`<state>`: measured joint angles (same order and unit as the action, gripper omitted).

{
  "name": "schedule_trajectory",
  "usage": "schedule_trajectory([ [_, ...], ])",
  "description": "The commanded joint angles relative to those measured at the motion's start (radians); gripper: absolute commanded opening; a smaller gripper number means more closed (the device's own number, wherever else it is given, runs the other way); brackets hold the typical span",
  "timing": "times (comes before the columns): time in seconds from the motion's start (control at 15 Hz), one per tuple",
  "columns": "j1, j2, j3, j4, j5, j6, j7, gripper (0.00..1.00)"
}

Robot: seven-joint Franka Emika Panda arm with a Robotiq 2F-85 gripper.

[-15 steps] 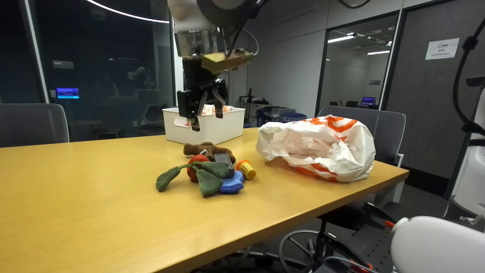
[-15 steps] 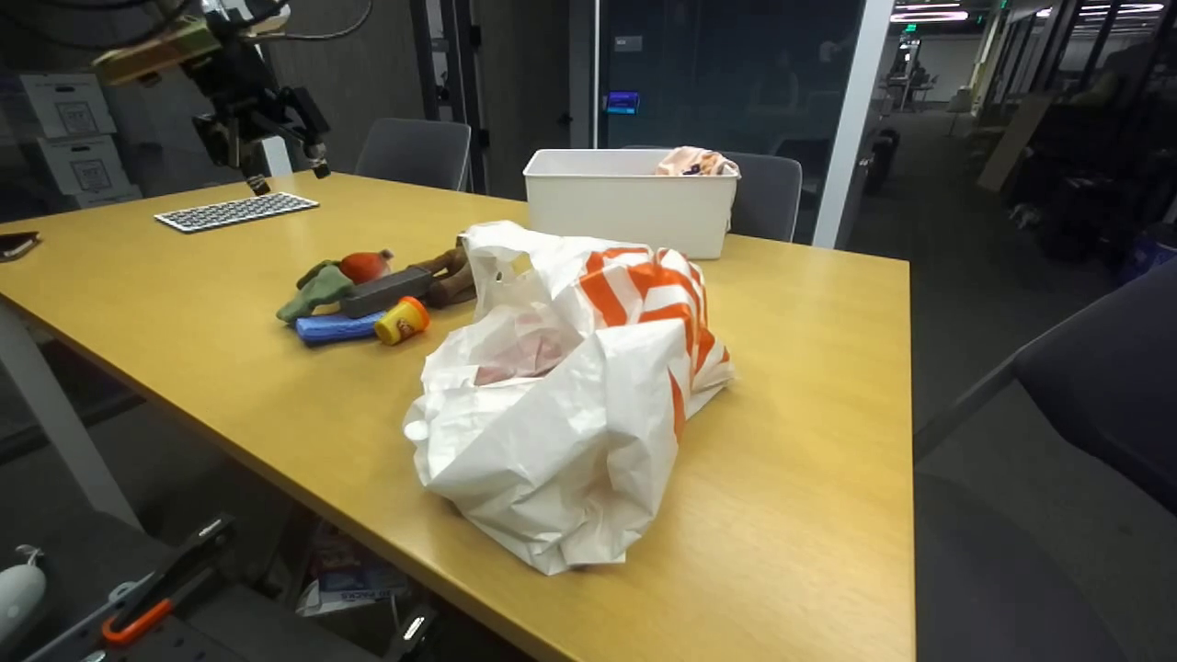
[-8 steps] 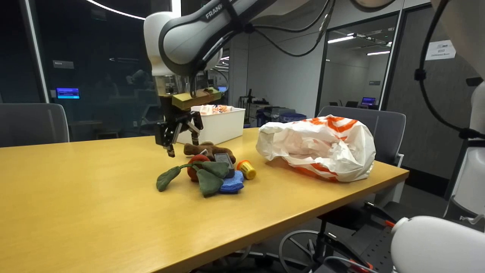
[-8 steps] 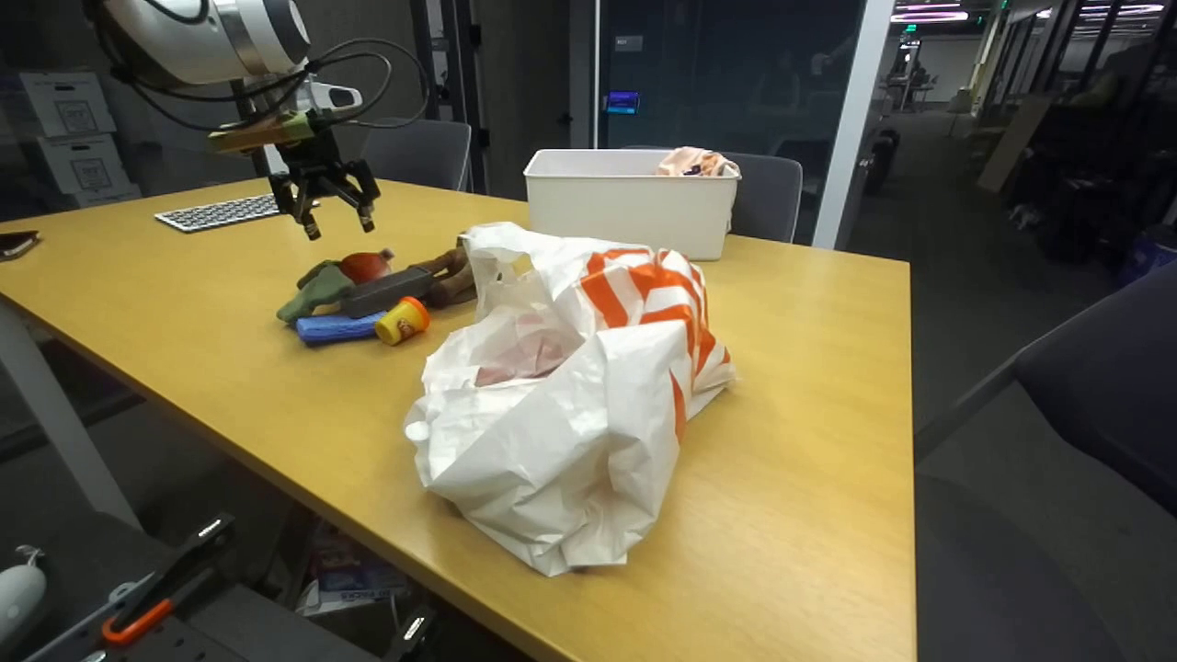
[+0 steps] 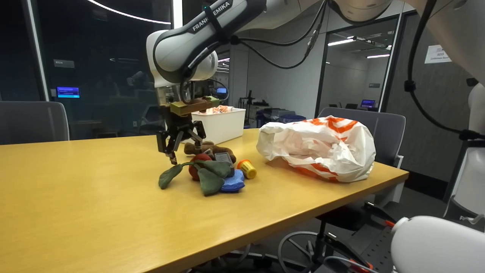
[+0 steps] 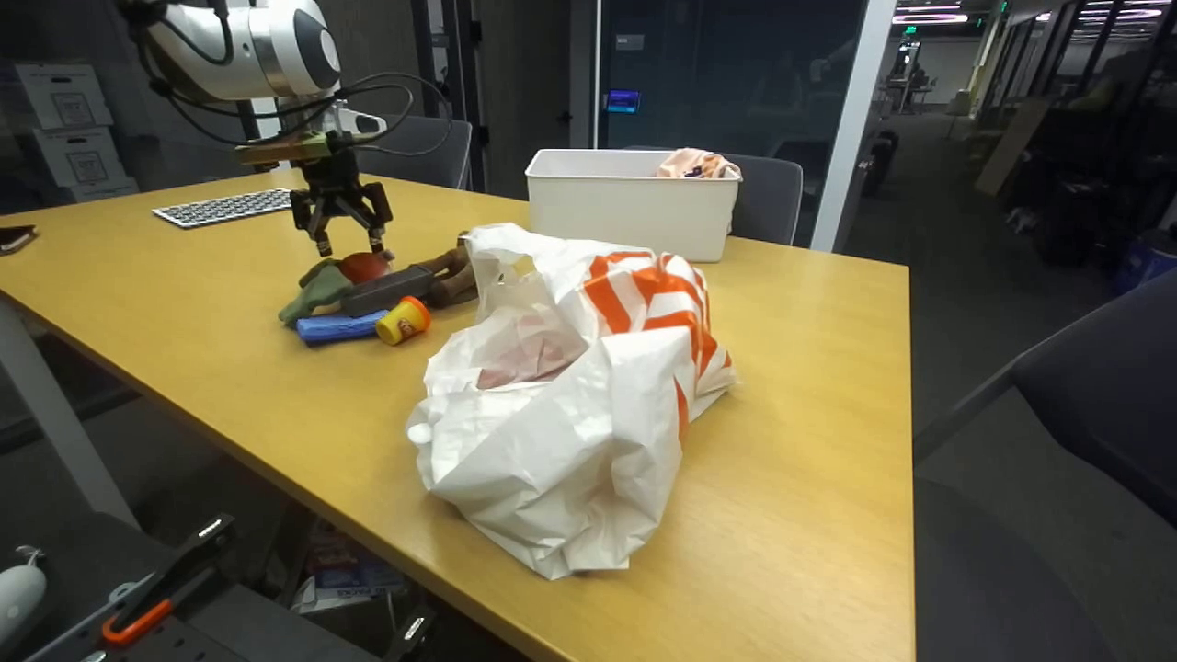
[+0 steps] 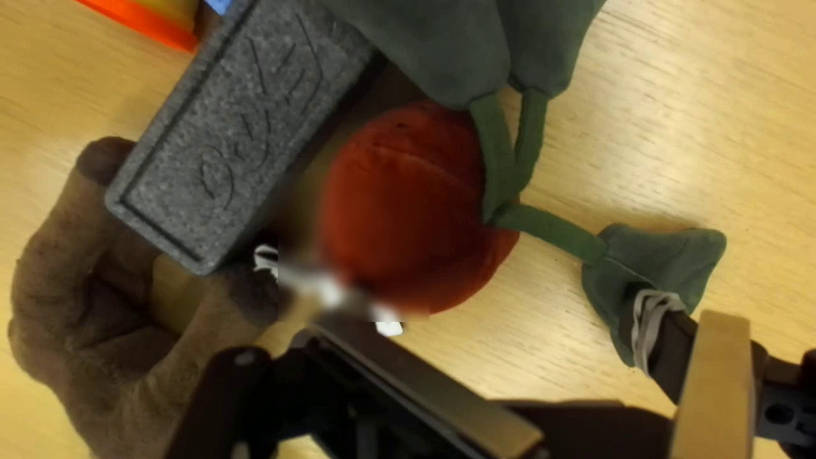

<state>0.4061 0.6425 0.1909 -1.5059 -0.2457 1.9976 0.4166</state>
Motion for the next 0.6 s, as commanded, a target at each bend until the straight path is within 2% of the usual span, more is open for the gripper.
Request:
schedule_trajectory([
  [0.0,0.028,-0.031,-0.033,-0.01,0.02,-0.083,-0.004,1.0],
  [0.13,-0.004,-0.042,-0.006,-0.039,0.072,-0.058,-0.056,1.0],
  [0.47,-0.008,-0.077,-0.031,-0.101,0.103,-0.065,-0.022,1.0],
  [0.53,-0.008,-0.082,-0.039,-0.114,0.093,-0.065,-0.019,0.94],
])
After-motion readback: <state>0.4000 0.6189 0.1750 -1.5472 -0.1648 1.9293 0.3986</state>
